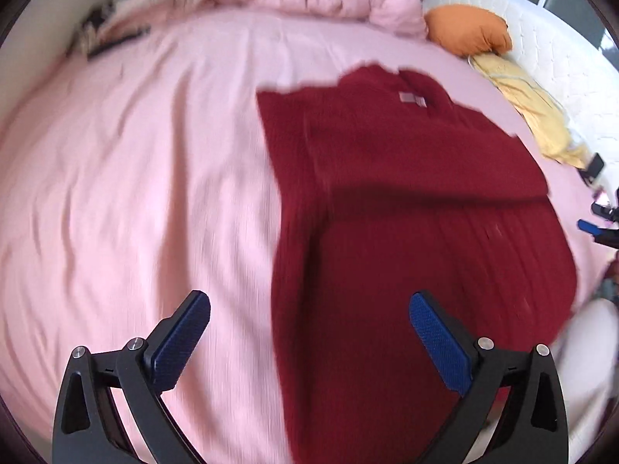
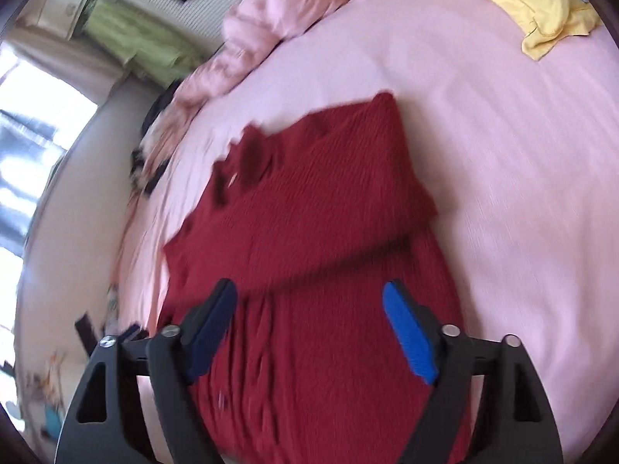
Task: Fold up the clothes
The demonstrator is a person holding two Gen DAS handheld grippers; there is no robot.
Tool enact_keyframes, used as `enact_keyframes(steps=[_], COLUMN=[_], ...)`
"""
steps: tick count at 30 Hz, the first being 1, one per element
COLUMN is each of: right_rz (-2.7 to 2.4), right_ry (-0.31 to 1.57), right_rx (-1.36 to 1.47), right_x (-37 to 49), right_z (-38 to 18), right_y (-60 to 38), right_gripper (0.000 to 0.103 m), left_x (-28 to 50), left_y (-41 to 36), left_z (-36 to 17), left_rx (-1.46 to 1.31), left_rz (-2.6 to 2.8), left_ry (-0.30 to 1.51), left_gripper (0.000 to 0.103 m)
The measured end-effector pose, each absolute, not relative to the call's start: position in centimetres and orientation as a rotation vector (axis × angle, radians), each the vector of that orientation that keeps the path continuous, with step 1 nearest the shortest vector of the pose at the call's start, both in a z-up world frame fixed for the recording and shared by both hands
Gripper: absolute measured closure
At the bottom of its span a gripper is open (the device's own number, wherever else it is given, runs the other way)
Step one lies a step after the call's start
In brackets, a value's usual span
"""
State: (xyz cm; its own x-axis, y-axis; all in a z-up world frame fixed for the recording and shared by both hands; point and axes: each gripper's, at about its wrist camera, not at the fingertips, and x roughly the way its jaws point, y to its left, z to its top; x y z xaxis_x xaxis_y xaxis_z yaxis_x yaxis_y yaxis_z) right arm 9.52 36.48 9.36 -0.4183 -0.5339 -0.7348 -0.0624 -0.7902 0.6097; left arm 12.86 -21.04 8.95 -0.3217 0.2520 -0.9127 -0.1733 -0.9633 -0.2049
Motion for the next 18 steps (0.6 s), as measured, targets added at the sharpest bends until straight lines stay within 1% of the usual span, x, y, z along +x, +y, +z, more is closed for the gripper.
enact_keyframes(steps=[3,6,8,11,15,16,17,18], right_rz=[-2.125,-2.076,-2.009,-1.938,-1.838,-1.844,-1.855,-1.864], right_ry=[-0.721,-0.605,-0.676,-0.792,-0.908,-0.868,-0.819,-0.756], right_rx=[1.708,1.881,1.964,2.091,2.095,2.093,2.091,2.091], right_x=[14.0,17.6,19.2,19.9,20.0,20.0,19.9,19.9], right_z=[9.0,6.9,4.5,0.4,-3.5,-3.7,-3.8,-3.6], right_y=[37.1,37.0,37.2,37.3,35.6,34.7,33.8,32.9], right_gripper=[0.023,0.023,0.023,0.023,0.023,0.023,0.025,0.031], left_x=[16.7,19.4,20.7,21.9,22.6,22.7,22.7,22.7], left_y=[-21.8,-21.8,-21.8,-21.6,-21.5,-21.3,-21.0,-20.5], left_z=[7.1,3.8,1.7,0.4,-1.6,-2.1,-2.5,-2.8], left_rx=[-1.748,-1.826,-1.880,-1.896,-1.946,-1.954,-1.957,-1.960], left_rz=[2.217,2.130,2.100,2.067,1.944,1.923,1.904,1.883], left_ry=[-0.186,-0.250,-0.316,-0.360,-0.416,-0.419,-0.410,-0.399], left_gripper=[0.000,0.000,0.000,0.000,0.000,0.001,0.004,0.010])
